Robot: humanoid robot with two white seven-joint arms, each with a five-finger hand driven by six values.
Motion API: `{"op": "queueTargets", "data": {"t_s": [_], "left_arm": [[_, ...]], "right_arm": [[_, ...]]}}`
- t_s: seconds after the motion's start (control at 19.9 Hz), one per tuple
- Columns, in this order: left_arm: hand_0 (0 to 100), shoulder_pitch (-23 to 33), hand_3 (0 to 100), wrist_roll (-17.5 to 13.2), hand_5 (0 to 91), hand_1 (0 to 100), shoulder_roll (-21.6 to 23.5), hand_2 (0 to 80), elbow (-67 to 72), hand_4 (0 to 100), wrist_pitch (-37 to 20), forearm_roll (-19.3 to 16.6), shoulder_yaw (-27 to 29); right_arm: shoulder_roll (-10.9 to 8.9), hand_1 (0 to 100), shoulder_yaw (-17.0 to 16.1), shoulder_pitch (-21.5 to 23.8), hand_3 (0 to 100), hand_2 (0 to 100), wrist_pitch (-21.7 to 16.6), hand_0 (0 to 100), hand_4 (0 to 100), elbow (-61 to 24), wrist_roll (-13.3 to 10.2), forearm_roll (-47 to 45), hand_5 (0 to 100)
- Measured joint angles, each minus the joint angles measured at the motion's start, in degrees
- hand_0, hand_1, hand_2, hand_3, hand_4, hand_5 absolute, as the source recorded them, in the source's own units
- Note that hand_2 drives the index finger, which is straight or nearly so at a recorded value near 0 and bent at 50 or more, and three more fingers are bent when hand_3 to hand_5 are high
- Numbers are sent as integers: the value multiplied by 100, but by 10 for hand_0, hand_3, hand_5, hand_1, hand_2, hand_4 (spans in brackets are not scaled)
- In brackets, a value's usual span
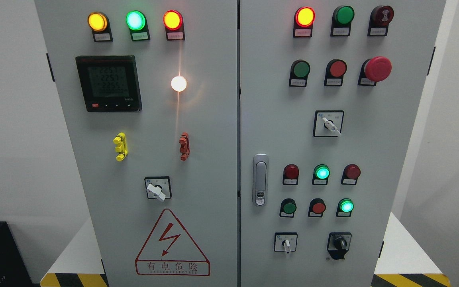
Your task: Flip black knob to close circuit
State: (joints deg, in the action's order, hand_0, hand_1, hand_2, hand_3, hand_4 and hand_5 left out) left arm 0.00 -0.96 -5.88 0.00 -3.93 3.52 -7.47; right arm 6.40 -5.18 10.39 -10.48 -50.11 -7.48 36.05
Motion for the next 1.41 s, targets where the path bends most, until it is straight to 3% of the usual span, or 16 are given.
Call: {"op": "queueTargets", "data": {"t_s": [0.2, 0.75, 1.41], "left_arm": [[120, 0, 0, 0, 0, 556, 0, 0, 0, 0, 0, 0, 0], [120, 0, 0, 0, 0, 556, 0, 0, 0, 0, 0, 0, 0], [120, 0, 0, 0, 0, 556, 0, 0, 0, 0, 0, 0, 0]], "right_arm": [[3, 0, -73, 56, 1000, 883, 4, 0, 864, -821, 7, 692, 892], [7, 0, -215, 42, 1000, 892, 337, 0, 894, -2760, 497, 2107, 935], [2, 0, -257, -529, 1000, 898, 1566, 0, 901, -4420, 1419, 3180, 945]]}}
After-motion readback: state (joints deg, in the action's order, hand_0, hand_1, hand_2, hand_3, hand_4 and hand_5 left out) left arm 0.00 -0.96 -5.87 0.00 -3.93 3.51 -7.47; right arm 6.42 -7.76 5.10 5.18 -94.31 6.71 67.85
